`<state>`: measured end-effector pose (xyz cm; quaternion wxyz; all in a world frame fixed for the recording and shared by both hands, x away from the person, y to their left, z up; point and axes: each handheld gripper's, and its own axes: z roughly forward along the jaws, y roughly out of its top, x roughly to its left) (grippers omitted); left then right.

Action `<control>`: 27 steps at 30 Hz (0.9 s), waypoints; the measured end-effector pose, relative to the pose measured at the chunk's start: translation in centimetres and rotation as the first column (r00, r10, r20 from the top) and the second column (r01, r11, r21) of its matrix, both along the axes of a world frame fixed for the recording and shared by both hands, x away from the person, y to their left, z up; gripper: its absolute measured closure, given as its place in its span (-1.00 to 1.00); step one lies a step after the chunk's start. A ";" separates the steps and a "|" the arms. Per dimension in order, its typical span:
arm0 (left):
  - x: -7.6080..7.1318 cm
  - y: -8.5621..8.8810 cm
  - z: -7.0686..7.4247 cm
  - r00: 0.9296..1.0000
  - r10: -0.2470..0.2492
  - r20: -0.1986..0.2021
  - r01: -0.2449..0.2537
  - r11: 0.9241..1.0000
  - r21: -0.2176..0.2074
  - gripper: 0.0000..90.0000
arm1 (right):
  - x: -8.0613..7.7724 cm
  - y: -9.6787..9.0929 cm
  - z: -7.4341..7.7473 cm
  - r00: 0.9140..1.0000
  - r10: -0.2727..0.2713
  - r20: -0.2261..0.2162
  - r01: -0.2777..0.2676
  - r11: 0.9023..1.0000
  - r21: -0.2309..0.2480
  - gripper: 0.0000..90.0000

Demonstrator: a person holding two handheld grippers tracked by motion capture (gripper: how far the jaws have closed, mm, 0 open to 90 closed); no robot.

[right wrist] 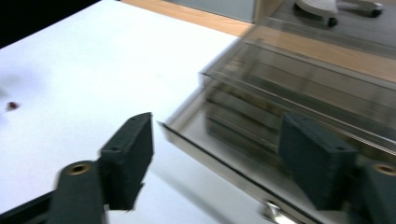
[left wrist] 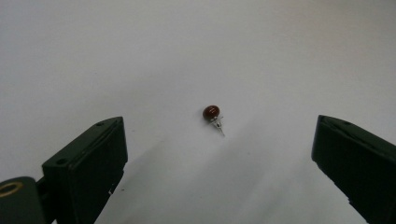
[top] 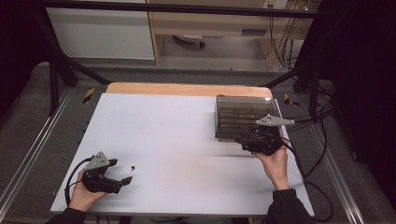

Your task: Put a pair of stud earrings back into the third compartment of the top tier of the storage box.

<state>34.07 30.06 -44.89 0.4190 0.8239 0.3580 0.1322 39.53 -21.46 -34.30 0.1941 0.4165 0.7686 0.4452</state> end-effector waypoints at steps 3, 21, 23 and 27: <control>0.0 0.0 0.0 1.000 -0.001 0.000 0.001 1.000 0.001 -0.92 | -0.4 2.1 0.2 0.999 0.037 0.008 -0.037 0.999 -0.019 -0.60; -0.1 0.0 0.0 1.000 -0.005 0.000 0.005 1.000 0.007 -0.92 | 0.2 14.2 -1.3 0.973 0.232 -0.015 -0.232 0.973 0.011 -0.87; -0.1 -0.1 0.0 1.000 -0.005 0.000 0.005 1.000 0.008 -0.92 | 0.3 15.2 -1.6 0.970 0.244 -0.024 -0.243 0.970 0.017 -0.88; -0.1 -0.1 0.0 1.000 -0.006 0.000 0.006 1.000 0.009 -0.92 | 0.6 17.1 -2.6 0.964 0.262 -0.037 -0.262 0.965 0.014 -0.90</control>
